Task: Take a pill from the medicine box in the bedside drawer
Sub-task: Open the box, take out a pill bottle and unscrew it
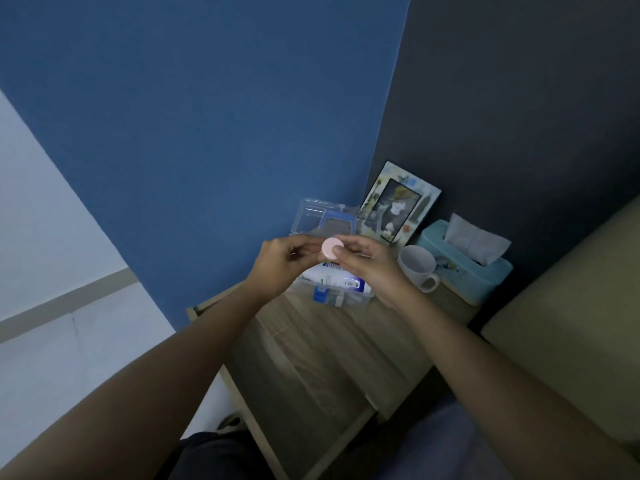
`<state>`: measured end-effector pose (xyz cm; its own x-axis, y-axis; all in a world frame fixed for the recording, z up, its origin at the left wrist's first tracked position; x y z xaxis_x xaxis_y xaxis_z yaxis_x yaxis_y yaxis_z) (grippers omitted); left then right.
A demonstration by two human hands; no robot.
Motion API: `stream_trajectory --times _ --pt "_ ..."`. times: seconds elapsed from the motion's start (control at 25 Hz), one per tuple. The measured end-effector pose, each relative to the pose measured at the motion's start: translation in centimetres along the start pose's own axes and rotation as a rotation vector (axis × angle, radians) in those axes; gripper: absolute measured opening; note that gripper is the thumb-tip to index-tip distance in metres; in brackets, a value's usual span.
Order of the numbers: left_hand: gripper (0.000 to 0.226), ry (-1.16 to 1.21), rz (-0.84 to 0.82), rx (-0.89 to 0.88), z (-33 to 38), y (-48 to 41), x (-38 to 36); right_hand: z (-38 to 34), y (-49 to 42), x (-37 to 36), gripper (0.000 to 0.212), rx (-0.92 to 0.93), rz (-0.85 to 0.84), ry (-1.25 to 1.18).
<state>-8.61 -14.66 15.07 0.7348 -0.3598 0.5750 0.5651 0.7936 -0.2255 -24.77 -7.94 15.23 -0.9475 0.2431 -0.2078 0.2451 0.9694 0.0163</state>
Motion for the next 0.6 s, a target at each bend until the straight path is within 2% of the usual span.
stream_trajectory --times 0.16,0.4,0.48,0.6 --pt "0.029 0.17 -0.058 0.036 2.8 1.1 0.6 -1.7 3.1 1.0 0.048 0.034 -0.108 0.073" --pt "0.018 0.254 -0.226 0.126 5.8 1.7 0.0 -3.4 5.9 2.1 0.044 0.234 -0.027 0.276" --pt "0.015 0.225 -0.25 0.133 6.5 1.7 -0.1 -3.7 6.6 2.7 0.043 0.245 -0.027 0.311" --pt "0.023 0.057 -0.311 0.095 7.0 1.6 -0.3 -3.9 7.5 3.1 0.047 0.319 -0.019 0.41"
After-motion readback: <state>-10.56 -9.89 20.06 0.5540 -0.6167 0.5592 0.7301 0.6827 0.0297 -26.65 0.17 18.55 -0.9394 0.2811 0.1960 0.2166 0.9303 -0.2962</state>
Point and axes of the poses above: each hand's wrist, its own y-axis away from the middle knuckle, its own x-axis out of the back of the hand, z = x × y, the point moved 2 cm from there along -y, towards the middle knuckle, and after that the axes turned 15 degrees about -y, right-handed, at the moved point
